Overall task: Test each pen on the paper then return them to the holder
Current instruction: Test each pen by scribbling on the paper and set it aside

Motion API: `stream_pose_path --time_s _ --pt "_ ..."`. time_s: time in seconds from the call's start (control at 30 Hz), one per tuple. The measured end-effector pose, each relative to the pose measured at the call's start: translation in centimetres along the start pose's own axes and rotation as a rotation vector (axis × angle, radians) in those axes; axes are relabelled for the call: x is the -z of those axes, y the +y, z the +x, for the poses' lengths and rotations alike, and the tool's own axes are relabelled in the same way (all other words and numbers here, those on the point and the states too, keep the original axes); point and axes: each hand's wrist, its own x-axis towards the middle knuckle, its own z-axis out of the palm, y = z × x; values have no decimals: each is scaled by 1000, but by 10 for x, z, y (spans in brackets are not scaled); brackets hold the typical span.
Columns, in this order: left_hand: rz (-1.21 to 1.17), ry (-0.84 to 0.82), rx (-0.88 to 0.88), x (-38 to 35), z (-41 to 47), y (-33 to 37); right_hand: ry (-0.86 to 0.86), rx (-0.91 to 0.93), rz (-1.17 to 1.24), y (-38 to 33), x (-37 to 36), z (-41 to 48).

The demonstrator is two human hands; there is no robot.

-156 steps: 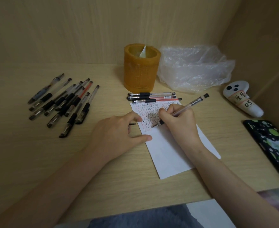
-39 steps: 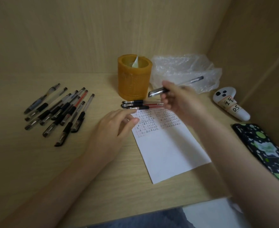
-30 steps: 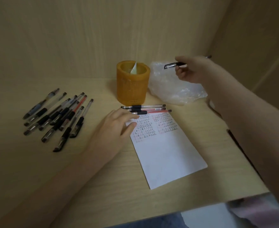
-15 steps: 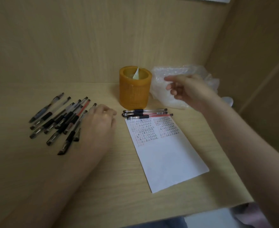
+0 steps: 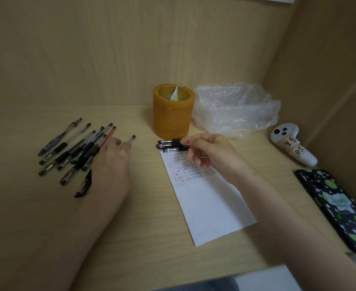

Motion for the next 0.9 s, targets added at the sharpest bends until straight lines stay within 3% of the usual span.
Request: stream_pose_path --time_s 0.1,0.27,0.4,0.47,0.6,0.7,0.9 --pt "-141 47 -60 2 -2 3 -3 -18 23 4 -5 -1" --pt "-466 173 -314 8 -7 19 -69 -44 85 8 -17 -6" --pt "-609 186 -464 12 -13 33 -142 46 56 12 -24 -6" --pt "-654 156 -435 11 -15 37 -133 117 156 14 -26 -4" --pt "-602 40 -237 6 -16 32 -61 161 296 17 -20 -3" --pt "-576 -45 -273 1 -15 29 -31 168 291 21 -17 -5" --pt "-435 -41 -331 1 -18 35 6 167 323 23 -18 -15"
